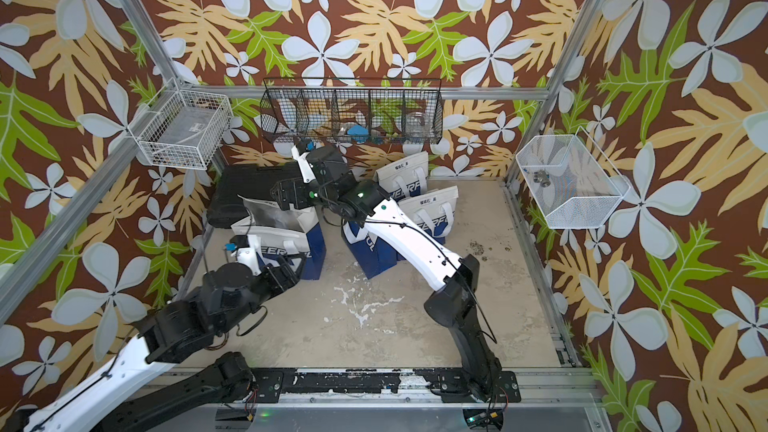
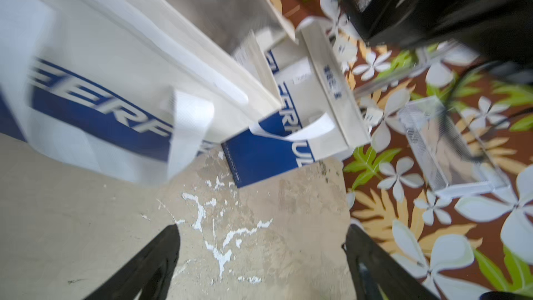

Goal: Open the takeout bag
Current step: Place the takeout bag at the center of the board, then move the takeout bag to the center of the board.

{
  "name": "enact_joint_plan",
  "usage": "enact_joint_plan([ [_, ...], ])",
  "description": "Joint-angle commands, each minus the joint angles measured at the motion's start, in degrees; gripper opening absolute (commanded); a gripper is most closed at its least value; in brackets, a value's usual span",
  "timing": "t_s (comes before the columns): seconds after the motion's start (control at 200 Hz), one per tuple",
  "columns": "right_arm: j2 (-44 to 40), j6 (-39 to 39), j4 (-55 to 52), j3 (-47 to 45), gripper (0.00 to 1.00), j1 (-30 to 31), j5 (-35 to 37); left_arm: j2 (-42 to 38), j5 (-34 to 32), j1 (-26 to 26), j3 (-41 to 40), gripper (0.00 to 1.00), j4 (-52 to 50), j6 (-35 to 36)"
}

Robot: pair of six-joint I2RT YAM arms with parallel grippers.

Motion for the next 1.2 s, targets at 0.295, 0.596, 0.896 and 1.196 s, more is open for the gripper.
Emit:
enact_joint_plan([
  [0.295, -36.1, -2.5, 10.7, -48.3, 0.98, -3.0, 15.7, 14.0, 10.9, 0.1, -16.6, 0.82, 37.7, 6.6],
  [0.596, -47.9, -4.1, 15.8, -70.8, 0.98, -3.2, 22.9, 26.1, 2.0, 7.1, -16.2, 0.72, 40.8, 10.7],
  [0.896, -35.0, -10.6, 10.2, -57.7, 0.92, -7.3, 18.9, 23.0, -3.3, 18.4, -14.9, 0.71, 31.8, 16.0],
  [1.196, -27.6, -13.6, 7.7, -52.3, 0.53, -7.7, 20.3, 19.5, 4.8, 20.9, -17.3, 0.71, 33.3, 15.6],
])
